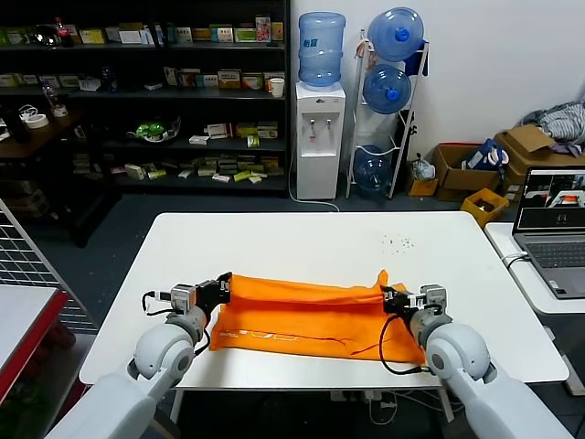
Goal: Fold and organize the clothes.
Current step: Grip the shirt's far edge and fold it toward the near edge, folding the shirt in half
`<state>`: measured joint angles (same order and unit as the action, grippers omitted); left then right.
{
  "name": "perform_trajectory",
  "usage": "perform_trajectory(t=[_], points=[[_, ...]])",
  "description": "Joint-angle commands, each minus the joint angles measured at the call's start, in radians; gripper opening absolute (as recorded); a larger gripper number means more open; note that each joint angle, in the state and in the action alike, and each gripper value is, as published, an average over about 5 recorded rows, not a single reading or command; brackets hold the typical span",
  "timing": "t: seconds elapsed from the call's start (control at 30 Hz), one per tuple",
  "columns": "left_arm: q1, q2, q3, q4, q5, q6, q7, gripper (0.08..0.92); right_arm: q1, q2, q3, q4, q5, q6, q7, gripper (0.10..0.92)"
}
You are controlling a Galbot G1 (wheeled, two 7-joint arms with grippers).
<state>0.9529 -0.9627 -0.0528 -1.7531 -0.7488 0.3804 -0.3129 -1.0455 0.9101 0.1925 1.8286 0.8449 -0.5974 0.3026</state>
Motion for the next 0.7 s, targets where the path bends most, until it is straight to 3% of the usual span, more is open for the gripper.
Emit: perform_trajectory(t=[0.03, 0.33, 0.7], points=[[0.099, 0.003, -0.015, -0.082, 0.024, 0.001, -0.007, 0.172, -0.091, -0.027, 0.034, 0.079, -0.020, -0.028, -0.019, 0.259], [0.169, -0.037, -0.053, -0.067, 0.070, -0.027, -0.015, 0.441, -0.140, -0.033, 0.091, 0.098, -0.038, -0.013, -0.018, 0.519], [0.220, -0.121, -0.082, 0.056, 0.154, -0.100, 0.028, 0.750, -0.201, -0.008, 0.146, 0.106, -0.052, 0.010, -0.021, 0.799]])
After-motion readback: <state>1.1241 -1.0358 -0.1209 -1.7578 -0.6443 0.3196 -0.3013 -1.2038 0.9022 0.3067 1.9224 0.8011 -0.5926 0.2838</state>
